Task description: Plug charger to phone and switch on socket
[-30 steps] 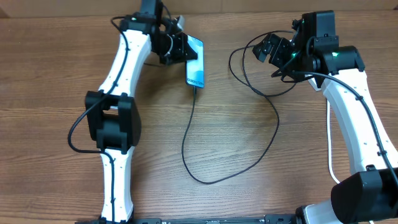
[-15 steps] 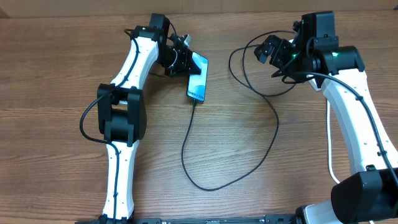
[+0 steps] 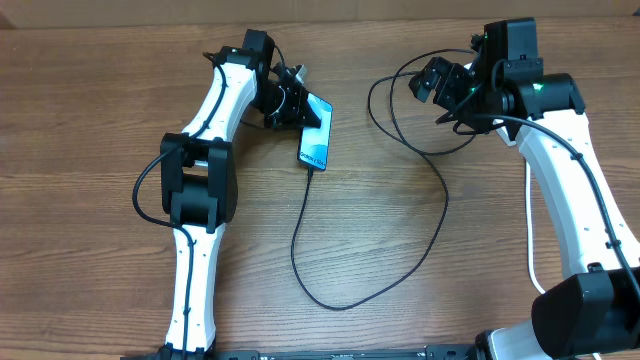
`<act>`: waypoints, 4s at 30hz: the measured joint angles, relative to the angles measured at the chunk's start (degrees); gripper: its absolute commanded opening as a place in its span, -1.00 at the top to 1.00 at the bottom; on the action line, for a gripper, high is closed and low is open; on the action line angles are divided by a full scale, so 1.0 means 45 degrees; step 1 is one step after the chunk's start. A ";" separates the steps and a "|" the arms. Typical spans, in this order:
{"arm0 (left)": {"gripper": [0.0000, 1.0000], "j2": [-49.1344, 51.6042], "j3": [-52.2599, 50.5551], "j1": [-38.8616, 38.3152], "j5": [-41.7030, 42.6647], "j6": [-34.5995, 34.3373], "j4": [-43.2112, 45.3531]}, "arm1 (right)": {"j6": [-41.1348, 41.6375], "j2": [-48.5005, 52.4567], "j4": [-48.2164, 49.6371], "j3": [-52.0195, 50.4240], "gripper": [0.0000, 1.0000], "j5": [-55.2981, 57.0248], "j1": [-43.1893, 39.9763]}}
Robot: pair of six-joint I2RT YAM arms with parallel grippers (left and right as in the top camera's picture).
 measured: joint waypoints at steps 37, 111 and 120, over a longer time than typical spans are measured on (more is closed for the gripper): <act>-1.00 -0.0219 0.0801 0.0010 -0.2905 -0.0058 -0.0874 | 0.0000 0.0146 -0.0680 0.0000 -1.00 0.1093 0.0000; -1.00 -0.0238 0.8296 0.2375 -0.4235 -0.0068 -0.4240 | 0.0758 0.6858 0.5527 0.0185 -1.00 0.3755 -0.4794; -0.99 -0.0238 0.8296 0.2375 -0.4235 -0.0068 -0.4235 | 0.0787 0.6858 0.5134 0.0335 -1.00 0.3181 -0.4877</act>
